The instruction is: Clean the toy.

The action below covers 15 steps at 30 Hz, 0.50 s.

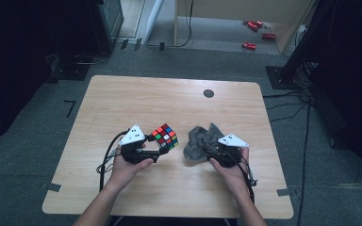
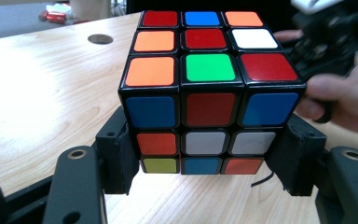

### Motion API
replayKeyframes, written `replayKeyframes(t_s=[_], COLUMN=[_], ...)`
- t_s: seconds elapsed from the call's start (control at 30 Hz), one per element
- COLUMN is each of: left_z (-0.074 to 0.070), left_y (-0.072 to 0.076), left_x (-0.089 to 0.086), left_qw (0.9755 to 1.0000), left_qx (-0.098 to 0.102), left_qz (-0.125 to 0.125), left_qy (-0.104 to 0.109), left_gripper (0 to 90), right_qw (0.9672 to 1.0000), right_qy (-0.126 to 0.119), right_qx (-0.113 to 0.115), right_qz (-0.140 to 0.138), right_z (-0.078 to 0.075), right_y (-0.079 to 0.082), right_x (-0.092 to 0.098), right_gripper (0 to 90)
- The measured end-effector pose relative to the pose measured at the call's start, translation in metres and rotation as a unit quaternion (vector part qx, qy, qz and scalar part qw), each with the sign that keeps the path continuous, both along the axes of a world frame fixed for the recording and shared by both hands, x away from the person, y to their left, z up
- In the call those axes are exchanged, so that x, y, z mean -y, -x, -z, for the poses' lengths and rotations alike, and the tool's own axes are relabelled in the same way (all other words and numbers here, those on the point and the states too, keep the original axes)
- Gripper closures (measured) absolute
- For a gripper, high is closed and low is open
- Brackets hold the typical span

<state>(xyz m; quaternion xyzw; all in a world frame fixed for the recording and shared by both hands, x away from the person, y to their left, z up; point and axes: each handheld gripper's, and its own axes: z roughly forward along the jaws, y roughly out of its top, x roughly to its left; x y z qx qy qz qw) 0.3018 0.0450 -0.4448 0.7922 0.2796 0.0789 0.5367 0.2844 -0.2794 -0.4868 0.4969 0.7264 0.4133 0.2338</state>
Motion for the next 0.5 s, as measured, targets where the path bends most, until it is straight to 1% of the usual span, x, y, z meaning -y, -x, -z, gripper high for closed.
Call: replayKeyframes(t_s=[0.1, 0.13, 0.17, 0.2, 0.23, 0.27, 0.3, 0.33, 0.37, 0.4, 0.43, 0.47, 0.5], left_z=[0.003, 0.004, 0.005, 0.007, 0.008, 0.009, 0.01, 0.012, 0.013, 0.014, 0.015, 0.016, 0.017], left_y=[0.0, 0.0, 0.0, 0.001, 0.001, 0.002, 0.003, 0.003, 0.004, 0.005, 0.006, 0.006, 0.007], left_x=[0.003, 0.005, 0.006, 0.008, 0.01, 0.012, 0.015, 0.017, 0.019, 0.022, 0.024, 0.026, 0.027], left_qw=[0.9999, 0.9998, 0.9996, 0.9994, 0.9992, 0.9989, 0.9984, 0.9979, 0.9975, 0.997, 0.9966, 0.9962, 0.9958], left_qx=[0.002, 0.003, 0.006, 0.007, 0.009, 0.01, 0.013, 0.016, 0.018, 0.02, 0.021, 0.023, 0.024], left_qz=[-0.002, -0.002, -0.003, -0.003, -0.003, -0.003, -0.002, 0.0, 0.002, 0.003, 0.004, 0.006, 0.007], left_qy=[-0.013, -0.019, -0.026, -0.033, -0.04, -0.045, -0.054, -0.062, -0.069, -0.074, -0.08, -0.084, -0.088], left_gripper=[35.1, 35.1, 35.1, 35.1, 35.1, 35.1, 35.1, 35.1, 35.1, 35.1, 35.1, 35.1, 35.1], right_qw=[0.9997, 0.9993, 0.9993, 0.999, 0.9982, 0.9982, 0.9979, 0.9972, 0.9972, 0.9968, 0.9957, 0.9957, 0.9945], right_qy=[-0.017, -0.028, -0.028, -0.035, -0.045, -0.045, -0.047, -0.047, -0.047, -0.047, -0.054, -0.054, -0.061], right_qx=[0.016, 0.025, 0.025, 0.029, 0.034, 0.034, 0.036, 0.04, 0.04, 0.042, 0.041, 0.041, 0.043], right_qz=[0.002, -0.002, -0.002, -0.006, -0.02, -0.02, -0.026, -0.042, -0.042, -0.05, -0.063, -0.063, -0.074], right_z=[-0.012, -0.019, -0.019, -0.023, -0.029, -0.029, -0.031, -0.035, -0.035, -0.037, -0.04, -0.04, -0.044], right_y=[0.003, 0.006, 0.006, 0.008, 0.012, 0.012, 0.013, 0.018, 0.018, 0.02, 0.024, 0.024, 0.028], right_x=[0.004, 0.002, 0.002, 0.0, -0.007, -0.007, -0.011, -0.022, -0.022, -0.027, -0.037, -0.037, -0.045], right_gripper=[34.2, 34.0, 34.0, 33.9, 33.5, 33.5, 33.4, 32.4, 32.4, 31.4, 29.6, 29.6, 28.8])
